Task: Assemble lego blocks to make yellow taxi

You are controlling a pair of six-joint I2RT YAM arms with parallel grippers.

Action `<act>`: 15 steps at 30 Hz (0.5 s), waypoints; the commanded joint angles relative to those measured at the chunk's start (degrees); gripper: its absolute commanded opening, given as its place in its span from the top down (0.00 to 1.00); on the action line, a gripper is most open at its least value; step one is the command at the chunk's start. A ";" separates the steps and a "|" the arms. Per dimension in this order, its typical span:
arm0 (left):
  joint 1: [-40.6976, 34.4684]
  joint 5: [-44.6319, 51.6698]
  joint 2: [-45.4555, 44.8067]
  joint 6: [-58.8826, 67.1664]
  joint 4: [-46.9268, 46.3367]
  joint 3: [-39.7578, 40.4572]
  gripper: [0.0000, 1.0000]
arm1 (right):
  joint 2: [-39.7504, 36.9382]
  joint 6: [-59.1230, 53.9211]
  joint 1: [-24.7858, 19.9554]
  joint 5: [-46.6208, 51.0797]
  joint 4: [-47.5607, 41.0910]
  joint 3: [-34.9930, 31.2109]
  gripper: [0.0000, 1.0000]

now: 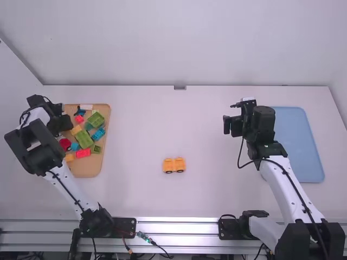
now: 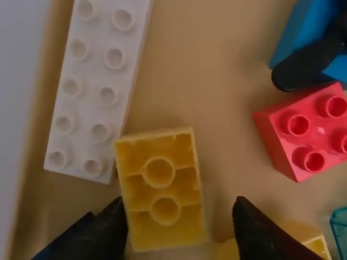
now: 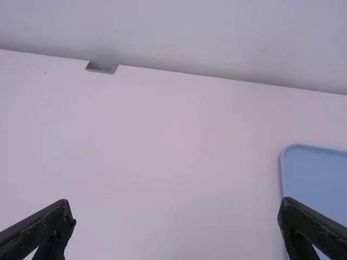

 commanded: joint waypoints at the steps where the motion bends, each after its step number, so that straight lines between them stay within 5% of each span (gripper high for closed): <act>1: -0.11 0.81 0.37 0.24 -0.13 -0.63 0.54 | 0.24 0.13 0.17 0.04 -0.04 1.09 0.01; 15: -0.15 0.83 0.37 -4.72 0.35 -0.68 0.47 | 0.24 0.13 0.17 0.07 -0.72 1.09 0.01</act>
